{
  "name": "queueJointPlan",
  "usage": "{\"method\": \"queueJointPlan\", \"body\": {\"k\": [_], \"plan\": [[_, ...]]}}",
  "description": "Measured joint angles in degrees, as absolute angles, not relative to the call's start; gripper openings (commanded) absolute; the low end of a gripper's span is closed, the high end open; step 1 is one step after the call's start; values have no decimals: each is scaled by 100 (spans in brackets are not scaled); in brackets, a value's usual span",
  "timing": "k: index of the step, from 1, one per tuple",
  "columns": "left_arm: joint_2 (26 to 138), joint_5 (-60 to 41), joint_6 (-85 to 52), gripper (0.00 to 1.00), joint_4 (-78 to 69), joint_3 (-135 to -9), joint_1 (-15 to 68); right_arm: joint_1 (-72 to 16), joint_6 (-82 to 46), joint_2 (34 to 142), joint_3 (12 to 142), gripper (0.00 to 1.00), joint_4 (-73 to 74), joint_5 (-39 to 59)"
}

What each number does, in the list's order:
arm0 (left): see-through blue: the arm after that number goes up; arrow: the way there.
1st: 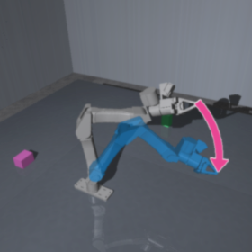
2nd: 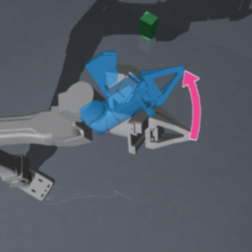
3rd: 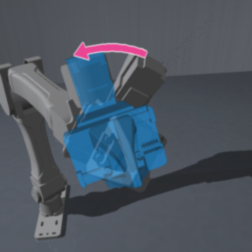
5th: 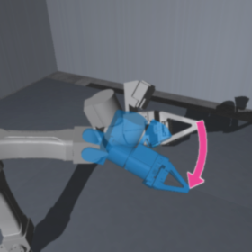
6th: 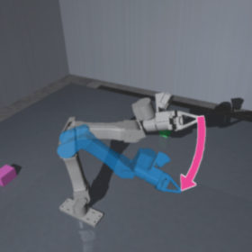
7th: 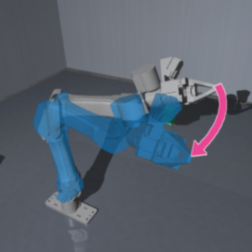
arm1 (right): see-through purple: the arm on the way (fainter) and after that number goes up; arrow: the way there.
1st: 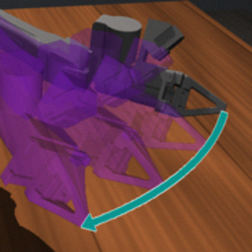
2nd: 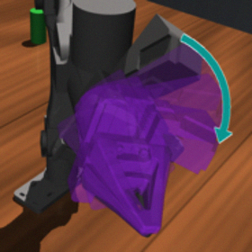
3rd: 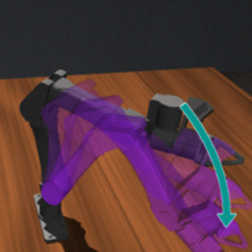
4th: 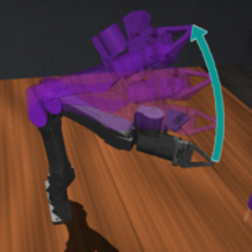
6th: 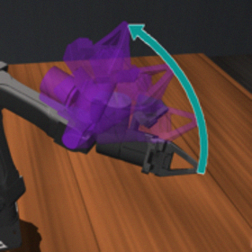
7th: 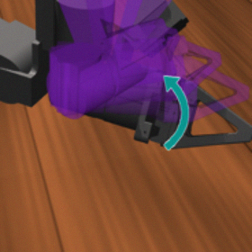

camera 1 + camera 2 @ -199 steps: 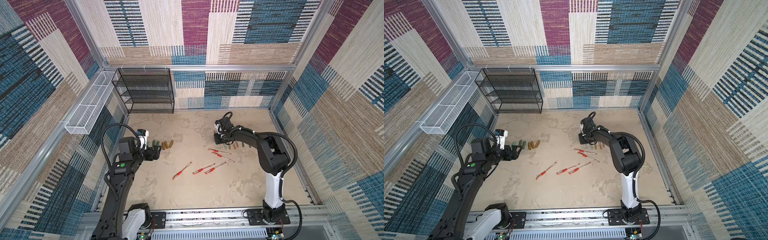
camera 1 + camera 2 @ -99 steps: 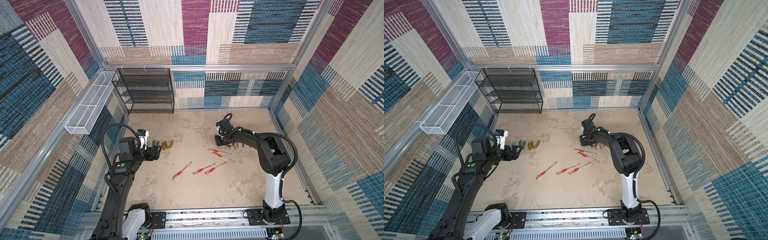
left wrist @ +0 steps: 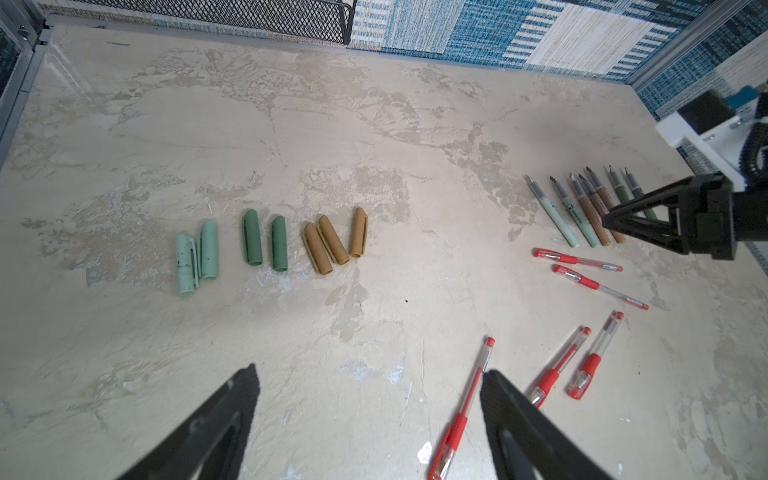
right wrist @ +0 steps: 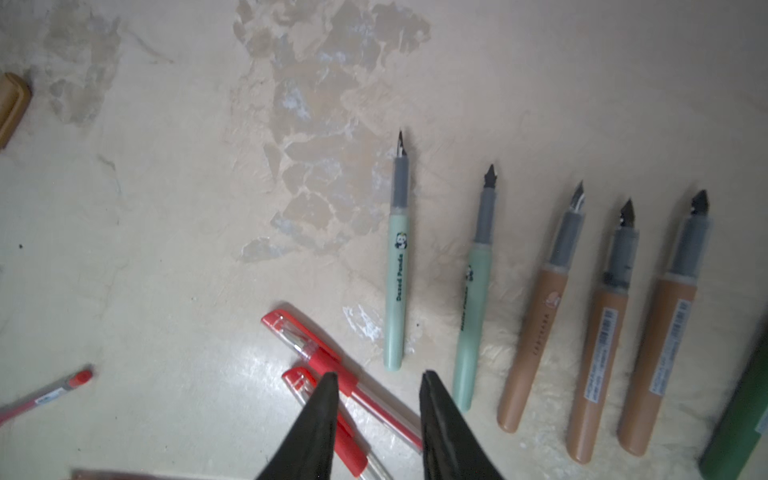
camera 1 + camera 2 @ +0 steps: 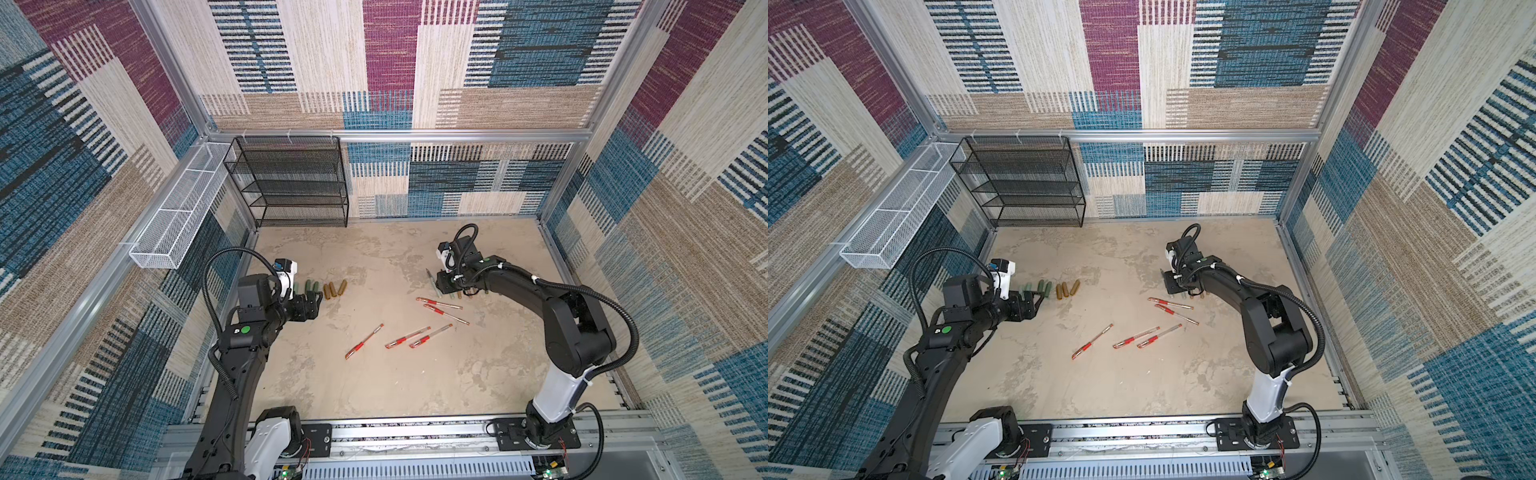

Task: Open the pen caps
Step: 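Move the right gripper to a red gel pen and grasp it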

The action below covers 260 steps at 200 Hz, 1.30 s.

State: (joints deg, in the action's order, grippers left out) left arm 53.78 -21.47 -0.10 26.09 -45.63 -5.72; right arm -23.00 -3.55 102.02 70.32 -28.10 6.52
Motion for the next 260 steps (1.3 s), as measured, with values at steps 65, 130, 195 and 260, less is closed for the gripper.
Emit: {"method": "queueJointPlan", "body": {"k": [65, 130, 195, 260], "plan": [[5452, -2137, -27, 87, 2596, -4578, -633, -2292, 158, 10213, 6637, 44, -2856, 856], [5406, -2134, -30, 87, 2596, -4576, -738, -2292, 416, 10602, 6674, 43, -2847, 832], [5448, -2134, -30, 87, 2587, -4574, -738, -2314, 499, 10652, 6565, 31, -2672, 773], [5478, -2134, -32, 87, 2552, -4554, -744, -2650, 499, 10589, 6364, 18, -2445, 845]]}}
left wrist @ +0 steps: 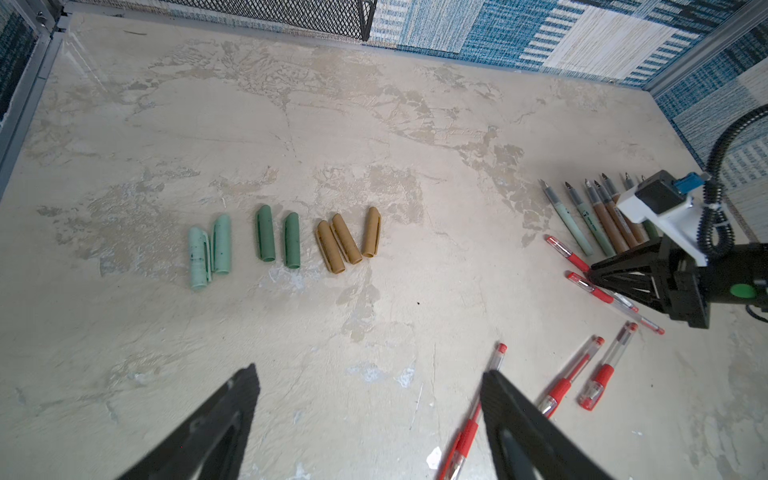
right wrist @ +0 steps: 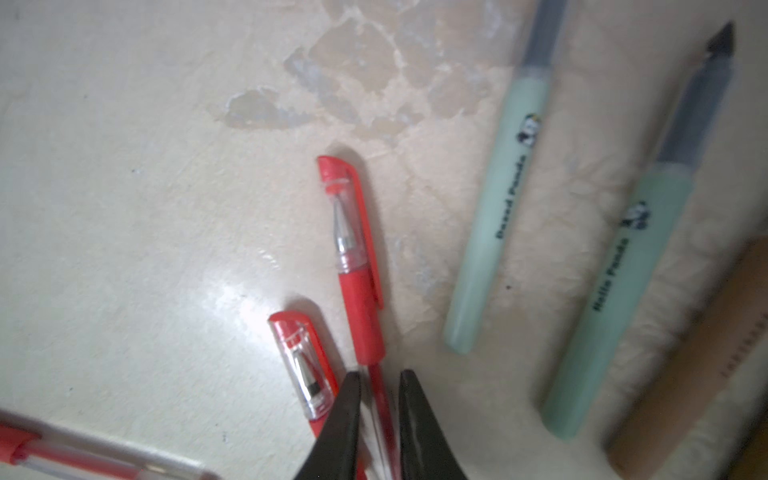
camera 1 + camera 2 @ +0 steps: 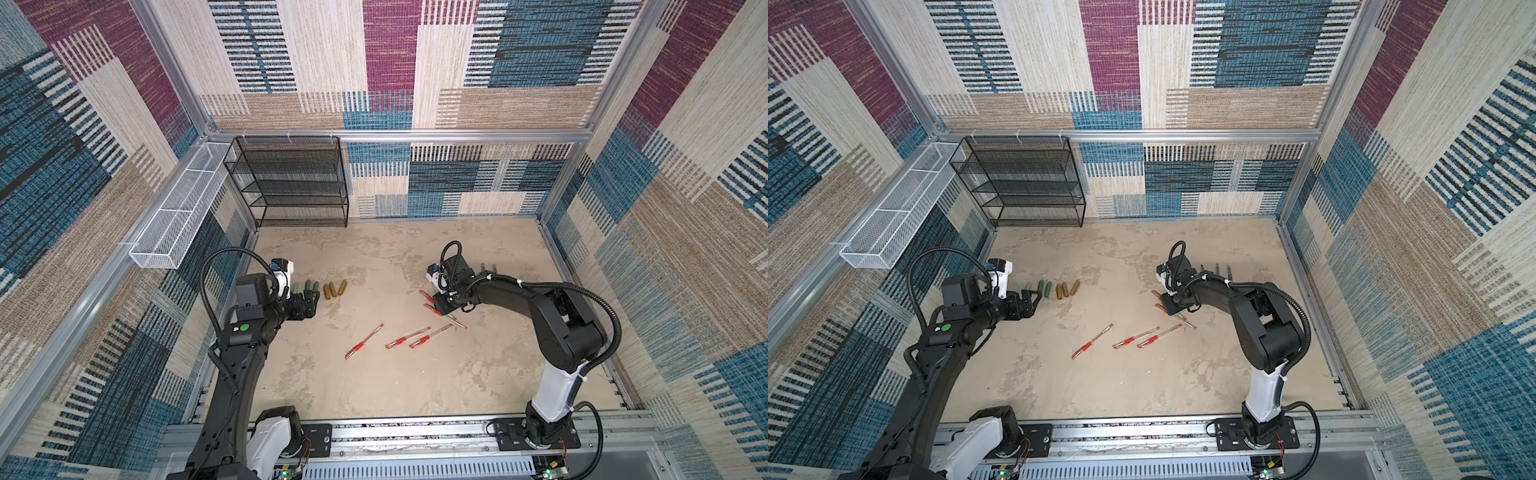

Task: Open the pen caps
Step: 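Move the right gripper to a red gel pen and grasp it, then raise the red gel pen toward the left gripper while the left gripper reaches its cap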

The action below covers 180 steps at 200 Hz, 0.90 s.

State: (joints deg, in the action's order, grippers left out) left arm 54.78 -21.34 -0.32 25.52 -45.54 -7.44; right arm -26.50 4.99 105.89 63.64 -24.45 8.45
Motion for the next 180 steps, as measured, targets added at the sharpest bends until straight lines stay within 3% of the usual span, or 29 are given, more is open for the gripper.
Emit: {"method": "queueJointPlan", "body": {"k": [43, 124, 180], "plan": [[5463, -2134, -32, 87, 2530, -4547, -742, -2808, 502, 10781, 6573, 8, -2381, 954], [5413, -2329, -165, 87, 2504, -4558, -749, -3068, 209, 10396, 6978, 8, -2803, 1328], [5468, -2912, -484, 85, 2349, -4552, -727, -3653, -648, 9647, 6707, 7, -1826, 1903]]}}
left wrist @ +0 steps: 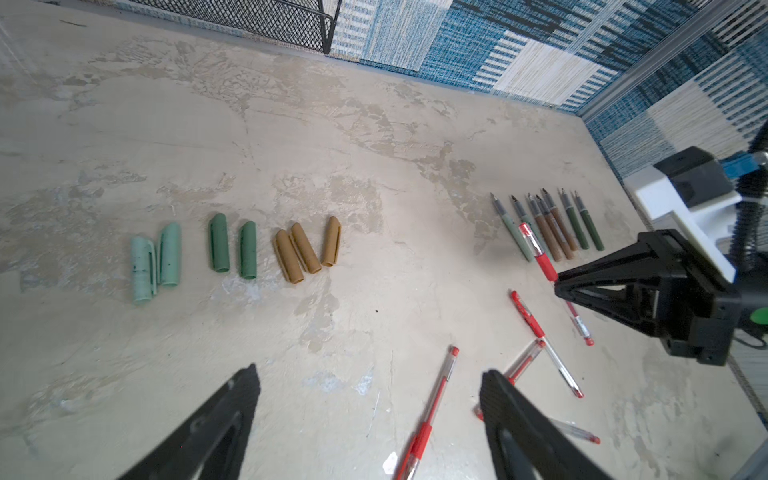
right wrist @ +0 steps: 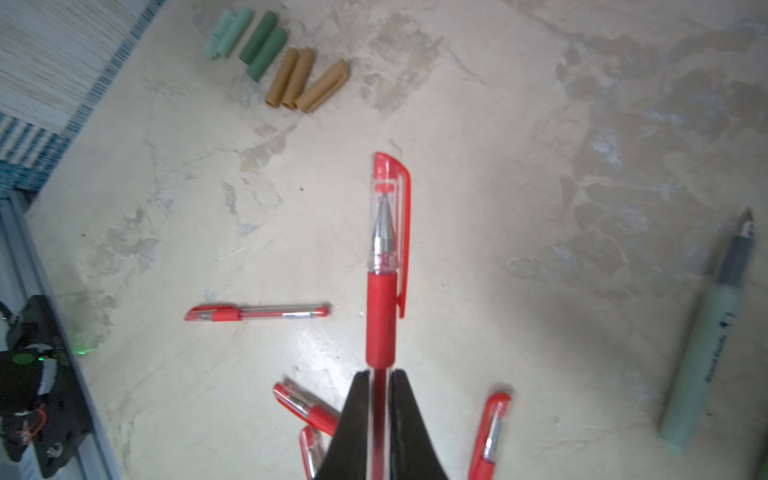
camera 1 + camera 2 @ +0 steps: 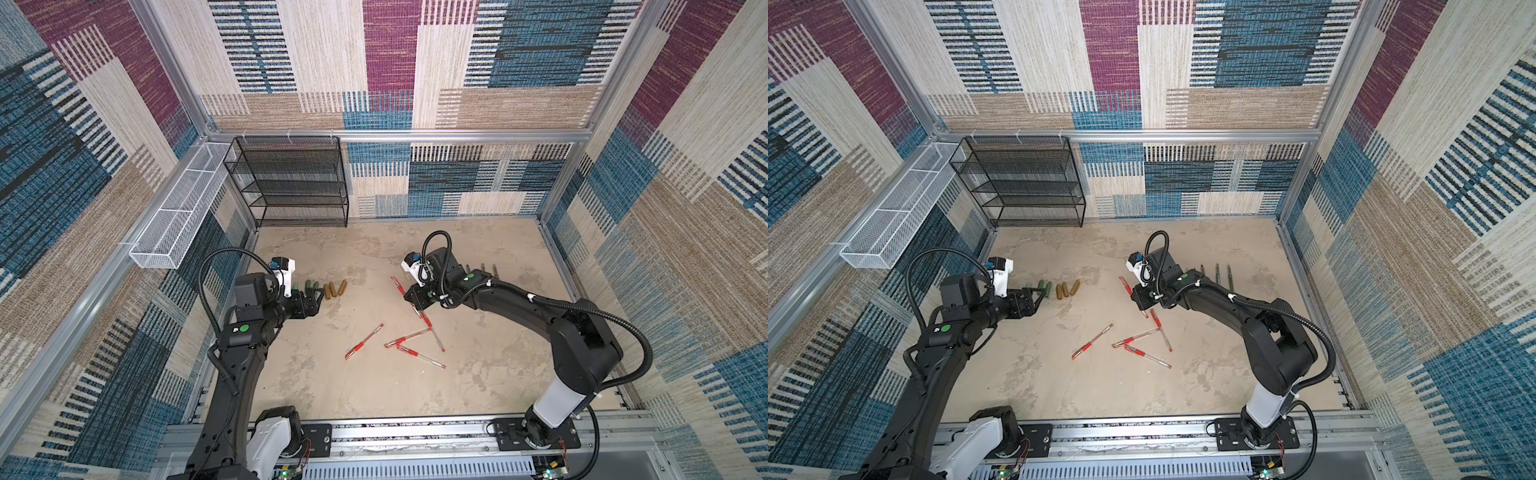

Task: Open the pen caps
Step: 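Raise the red gel pen toward the left gripper while the left gripper reaches its cap, then close the left gripper on the red cap and pull the right gripper away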

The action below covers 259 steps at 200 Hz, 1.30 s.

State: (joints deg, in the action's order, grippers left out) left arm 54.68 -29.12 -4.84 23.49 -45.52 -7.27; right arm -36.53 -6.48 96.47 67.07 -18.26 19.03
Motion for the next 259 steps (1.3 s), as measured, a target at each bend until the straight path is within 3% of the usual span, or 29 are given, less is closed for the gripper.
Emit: {"method": "queueJointPlan", "body": {"k": [66, 121, 153, 191, 233, 259], "plan": [[5614, -4399, -1345, 77, 1831, -4377, -663, -4790, -1444, 9459, 6423, 7, -200, 2069], [5686, -4987, -1739, 66, 1455, -4224, -622, -5319, -1772, 9732, 6589, 7, 445, 2043], [5723, -5096, -1951, 51, 1317, -4178, -609, -5505, -1778, 10016, 6930, 7, 489, 2049], [5763, -5133, -1992, 24, 1269, -4158, -572, -5653, -1776, 10193, 7089, 6, 523, 2038], [5774, -5142, -2058, 0, 1223, -4143, -550, -5677, -1767, 10248, 7137, 7, 561, 2027], [5771, -5135, -2058, 0, 1227, -4145, -556, -5695, -1730, 10280, 7172, 17, 550, 1994]]}}
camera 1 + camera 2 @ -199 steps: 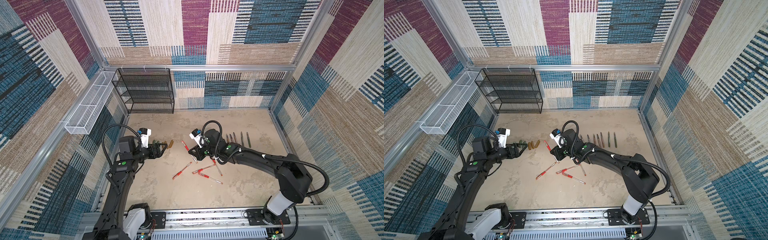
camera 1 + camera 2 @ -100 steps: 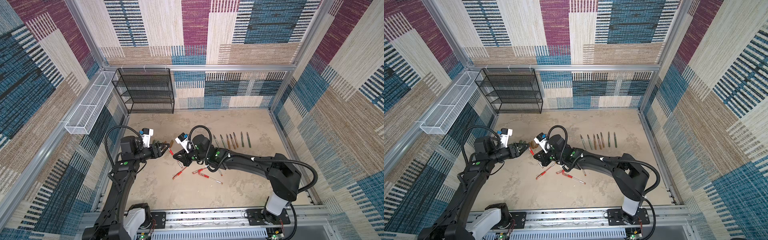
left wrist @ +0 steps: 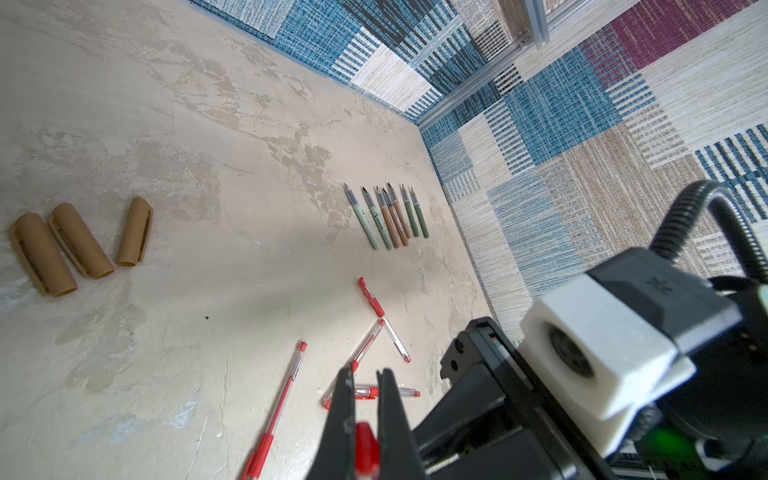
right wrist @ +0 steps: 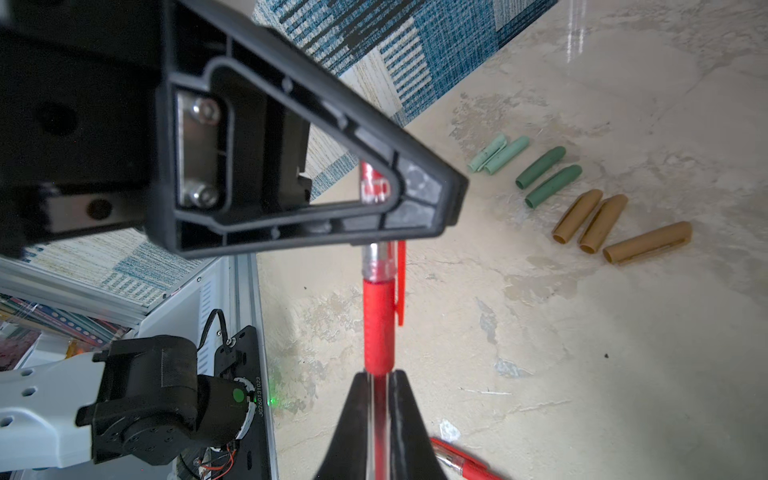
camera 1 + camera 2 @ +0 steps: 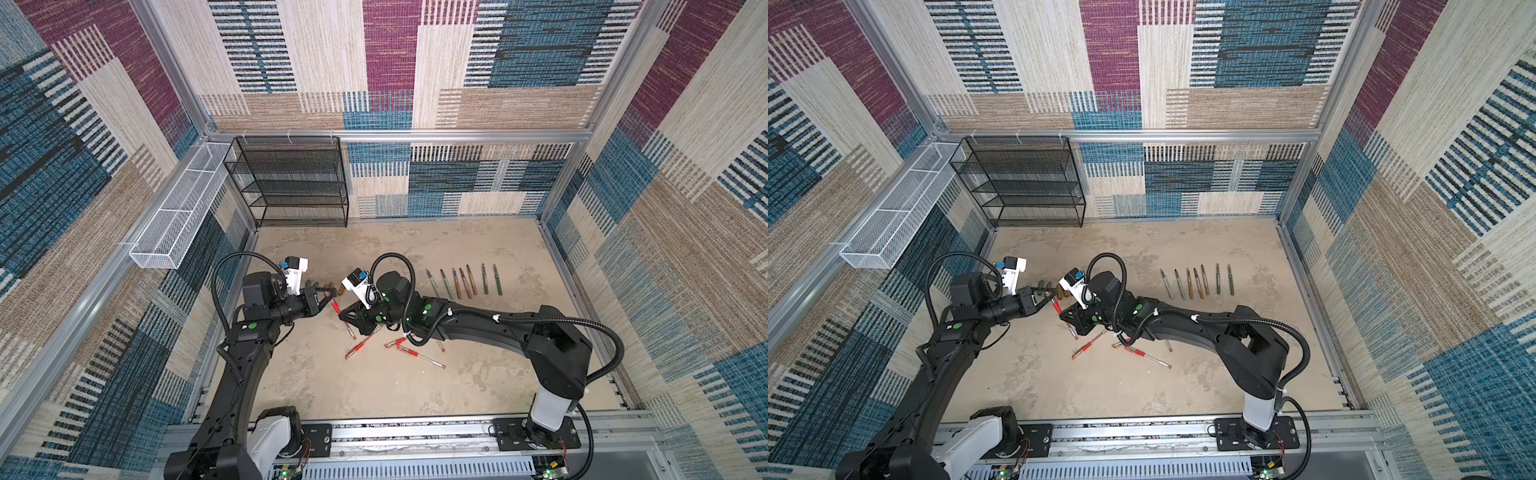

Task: Open the pen caps
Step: 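Close the left gripper on the red cap and pull the right gripper away, then set the red cap beside the caps while the right gripper carries the pen away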

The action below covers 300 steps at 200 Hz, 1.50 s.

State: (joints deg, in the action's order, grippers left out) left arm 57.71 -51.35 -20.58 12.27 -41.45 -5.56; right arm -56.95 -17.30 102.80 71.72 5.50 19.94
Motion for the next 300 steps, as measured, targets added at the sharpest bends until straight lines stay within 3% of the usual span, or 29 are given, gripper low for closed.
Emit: {"method": "queueJointPlan", "body": {"k": [42, 100, 174, 203, 250, 300], "plan": [[5749, -5137, -2056, 0, 1229, -4145, -550, -5699, -1723, 10429, 7310, 25, 554, 1986], [5730, -5089, -2045, 0, 1227, -4147, -561, -5719, -1472, 10630, 7579, 0, 436, 1892], [5817, -5343, -1970, 0, 1999, -4309, -515, -5780, -1667, 10121, 6235, 0, 1715, 1824], [5961, -4910, -1953, 0, 1841, -4735, -574, -5774, -1868, 9791, 5461, 0, 1157, 1588], [6726, -4191, -1800, 0, 2150, -5669, -545, -5760, -1929, 9260, 5148, 0, 869, 1282], [8436, -3299, -1275, 0, 2495, -6923, -386, -5266, -1966, 8523, 4974, 0, 130, 703]]}}
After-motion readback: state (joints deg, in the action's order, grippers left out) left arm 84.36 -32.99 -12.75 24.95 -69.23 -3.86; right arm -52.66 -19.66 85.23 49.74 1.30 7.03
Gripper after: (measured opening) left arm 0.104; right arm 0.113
